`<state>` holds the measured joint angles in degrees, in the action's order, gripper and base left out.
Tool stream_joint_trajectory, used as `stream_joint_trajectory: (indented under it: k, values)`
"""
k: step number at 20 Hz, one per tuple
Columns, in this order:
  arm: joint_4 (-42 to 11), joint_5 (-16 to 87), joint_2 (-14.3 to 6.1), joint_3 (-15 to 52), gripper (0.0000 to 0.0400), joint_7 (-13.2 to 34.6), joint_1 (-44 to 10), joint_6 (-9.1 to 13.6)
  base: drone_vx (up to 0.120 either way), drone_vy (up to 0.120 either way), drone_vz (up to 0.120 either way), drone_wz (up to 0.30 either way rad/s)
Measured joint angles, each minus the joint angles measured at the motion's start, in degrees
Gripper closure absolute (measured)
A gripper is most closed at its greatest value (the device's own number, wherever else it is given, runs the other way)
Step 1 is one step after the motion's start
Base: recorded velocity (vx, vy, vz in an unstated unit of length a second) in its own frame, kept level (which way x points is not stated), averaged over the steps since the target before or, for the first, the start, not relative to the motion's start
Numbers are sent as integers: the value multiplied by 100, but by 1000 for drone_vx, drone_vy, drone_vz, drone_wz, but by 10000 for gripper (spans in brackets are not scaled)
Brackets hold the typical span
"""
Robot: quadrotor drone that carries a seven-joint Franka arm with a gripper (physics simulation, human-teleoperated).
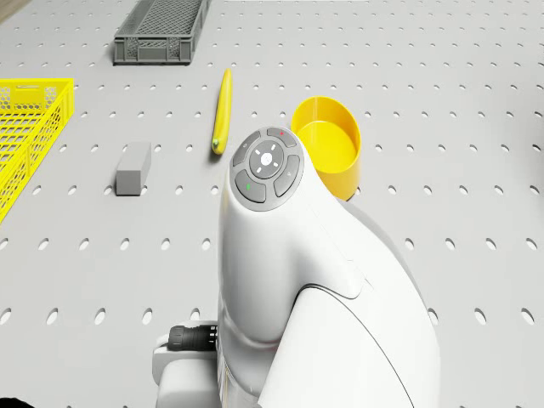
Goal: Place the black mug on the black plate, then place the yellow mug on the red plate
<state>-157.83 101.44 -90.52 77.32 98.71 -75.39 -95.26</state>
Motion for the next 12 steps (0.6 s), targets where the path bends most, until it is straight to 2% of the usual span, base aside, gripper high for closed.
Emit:
stream_joint_trajectory:
  k: [12]
  values:
    - [0, -3, -7, 0, 290, 1, -2, -7, 0, -117, 0, 0]
